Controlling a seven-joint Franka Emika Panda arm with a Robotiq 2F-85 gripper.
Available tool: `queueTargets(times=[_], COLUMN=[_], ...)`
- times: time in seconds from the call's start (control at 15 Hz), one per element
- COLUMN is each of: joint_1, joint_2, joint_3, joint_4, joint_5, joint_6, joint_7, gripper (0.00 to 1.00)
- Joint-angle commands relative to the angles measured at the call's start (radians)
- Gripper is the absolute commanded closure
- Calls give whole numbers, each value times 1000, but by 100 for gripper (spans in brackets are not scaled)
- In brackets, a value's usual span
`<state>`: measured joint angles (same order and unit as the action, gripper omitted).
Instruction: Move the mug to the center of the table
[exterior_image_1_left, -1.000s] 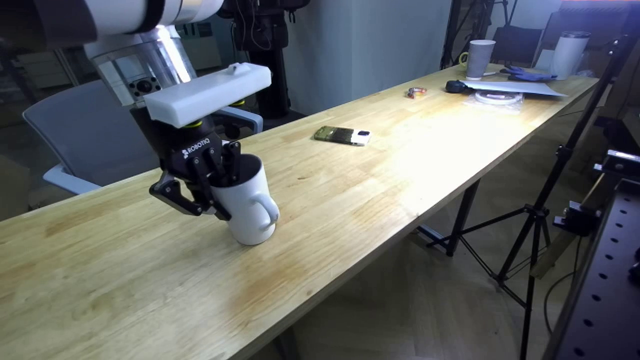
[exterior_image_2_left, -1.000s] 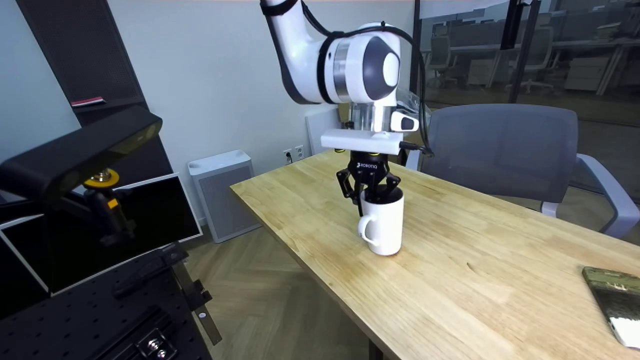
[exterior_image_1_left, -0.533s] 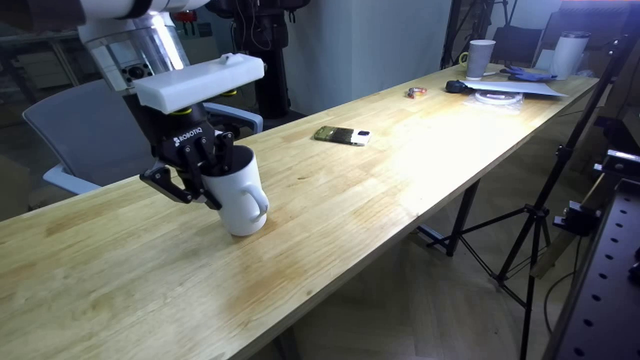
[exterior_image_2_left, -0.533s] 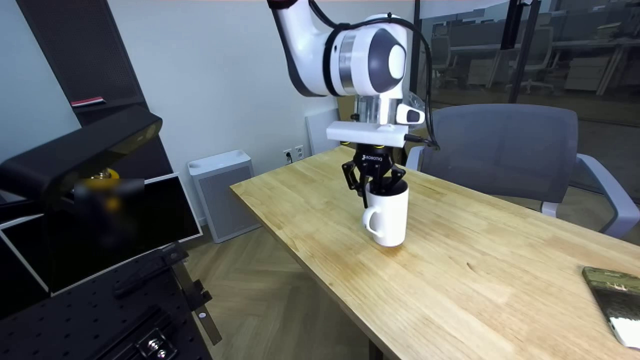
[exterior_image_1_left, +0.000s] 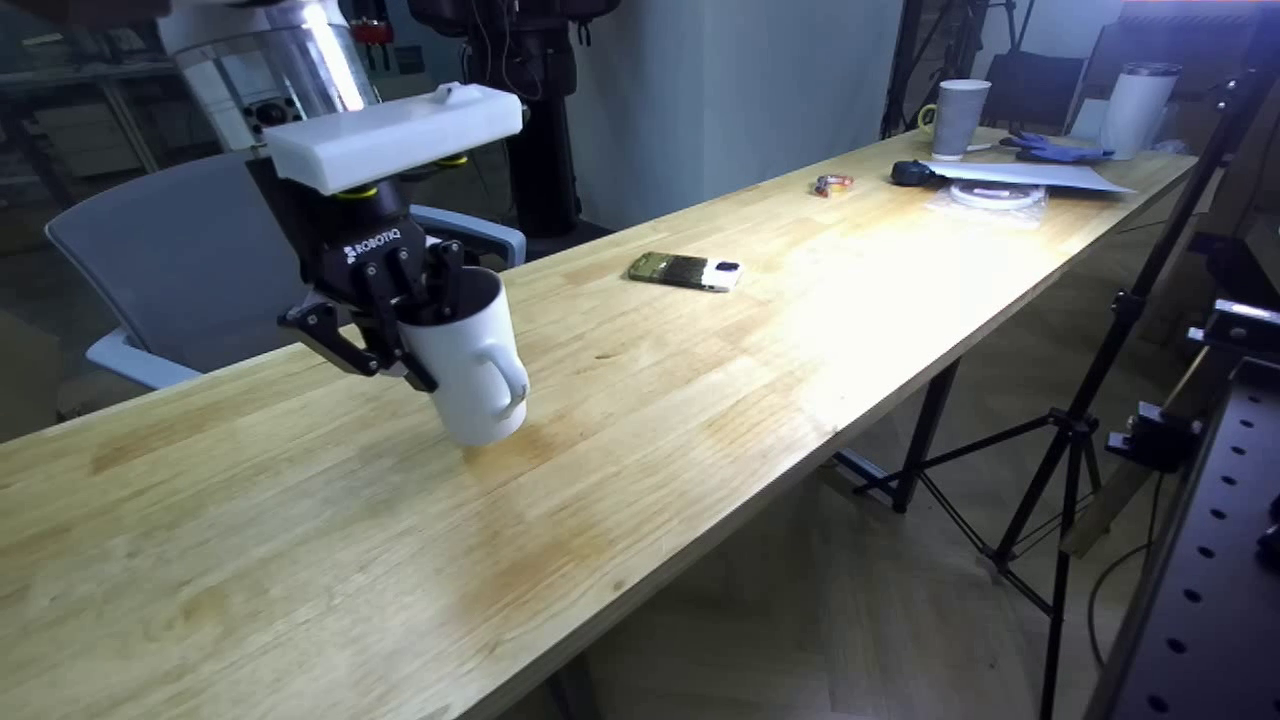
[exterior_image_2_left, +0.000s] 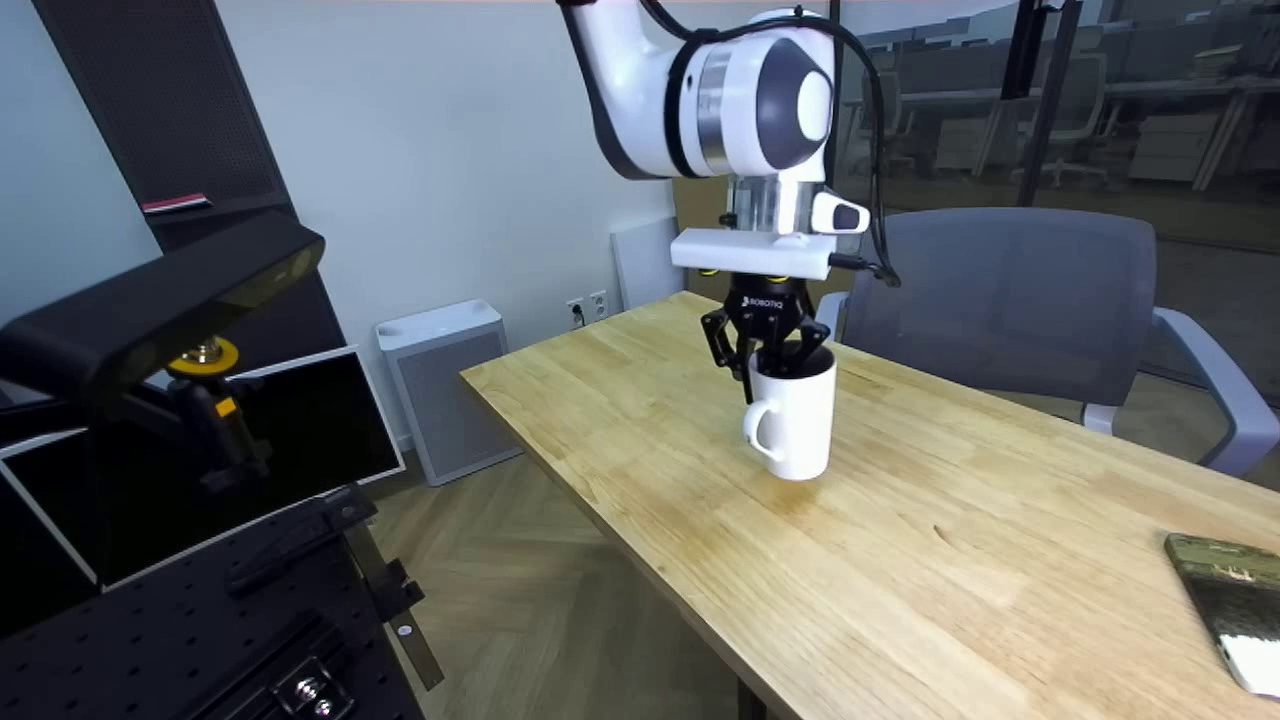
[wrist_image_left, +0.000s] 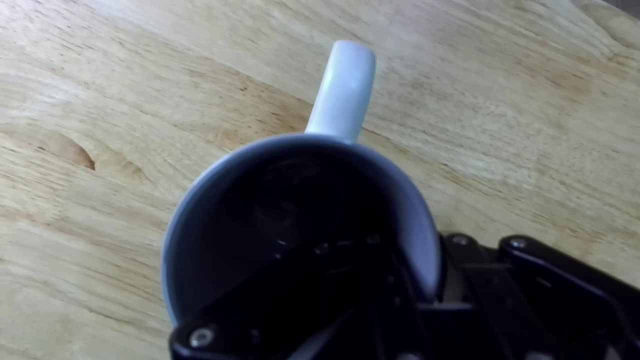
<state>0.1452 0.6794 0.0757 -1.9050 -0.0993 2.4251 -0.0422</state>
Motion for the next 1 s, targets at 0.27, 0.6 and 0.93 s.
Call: queueTargets(times=[0.27, 0.6, 0.93], joint_1=[-79, -146, -201], joint_2=[12, 27, 27], joint_3=[-30, -54, -68], joint_4=[3, -10, -4], joint_5=[14, 22, 50], joint_6=[-22, -15, -27], joint_7=[-26, -54, -69], gripper=[97, 97, 97])
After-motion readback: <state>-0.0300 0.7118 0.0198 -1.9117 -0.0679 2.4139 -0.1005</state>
